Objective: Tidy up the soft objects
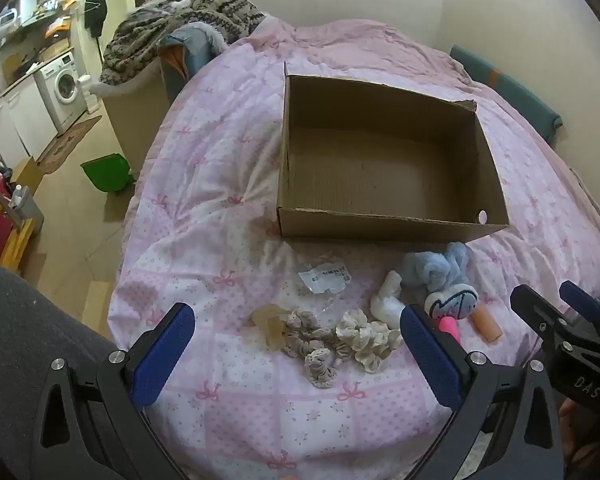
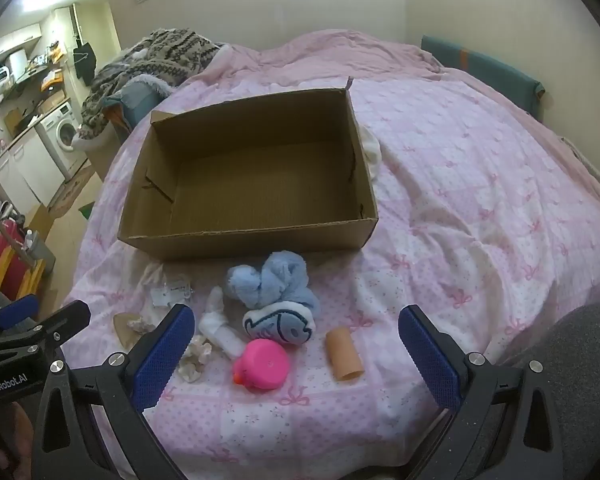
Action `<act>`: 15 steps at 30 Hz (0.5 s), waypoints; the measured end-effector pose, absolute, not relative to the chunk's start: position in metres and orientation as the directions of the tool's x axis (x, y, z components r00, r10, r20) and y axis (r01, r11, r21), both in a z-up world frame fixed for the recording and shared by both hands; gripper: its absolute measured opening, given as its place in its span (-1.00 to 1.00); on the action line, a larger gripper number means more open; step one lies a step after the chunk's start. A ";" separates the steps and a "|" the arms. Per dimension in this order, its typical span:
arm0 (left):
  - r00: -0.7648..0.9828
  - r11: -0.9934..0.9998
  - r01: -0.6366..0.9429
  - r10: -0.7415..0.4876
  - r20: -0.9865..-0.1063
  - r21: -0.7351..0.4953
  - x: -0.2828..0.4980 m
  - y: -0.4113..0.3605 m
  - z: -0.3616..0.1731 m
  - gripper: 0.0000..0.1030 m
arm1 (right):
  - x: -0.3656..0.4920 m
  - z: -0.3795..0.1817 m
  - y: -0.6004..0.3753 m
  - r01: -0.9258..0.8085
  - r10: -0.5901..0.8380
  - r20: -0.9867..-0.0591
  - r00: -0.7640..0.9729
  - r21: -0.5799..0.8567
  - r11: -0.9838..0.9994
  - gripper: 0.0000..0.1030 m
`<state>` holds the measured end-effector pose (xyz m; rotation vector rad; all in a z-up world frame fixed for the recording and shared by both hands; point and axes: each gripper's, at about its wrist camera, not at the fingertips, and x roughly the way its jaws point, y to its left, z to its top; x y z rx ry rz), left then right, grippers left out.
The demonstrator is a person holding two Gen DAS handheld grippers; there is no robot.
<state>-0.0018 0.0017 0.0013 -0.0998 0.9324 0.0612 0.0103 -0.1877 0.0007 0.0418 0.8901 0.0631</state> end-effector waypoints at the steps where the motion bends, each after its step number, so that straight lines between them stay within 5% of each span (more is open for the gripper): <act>1: 0.594 0.994 -0.096 0.009 -0.804 -0.059 -0.003 0.000 0.000 0.99 | 0.010 0.001 -0.188 -0.039 0.073 -0.774 0.628 0.063 0.997 1.00; 15: 0.597 0.995 -0.090 0.013 -0.802 -0.051 -0.001 0.000 0.000 0.99 | 0.010 0.000 -0.186 -0.042 0.075 -0.772 0.631 0.063 0.997 1.00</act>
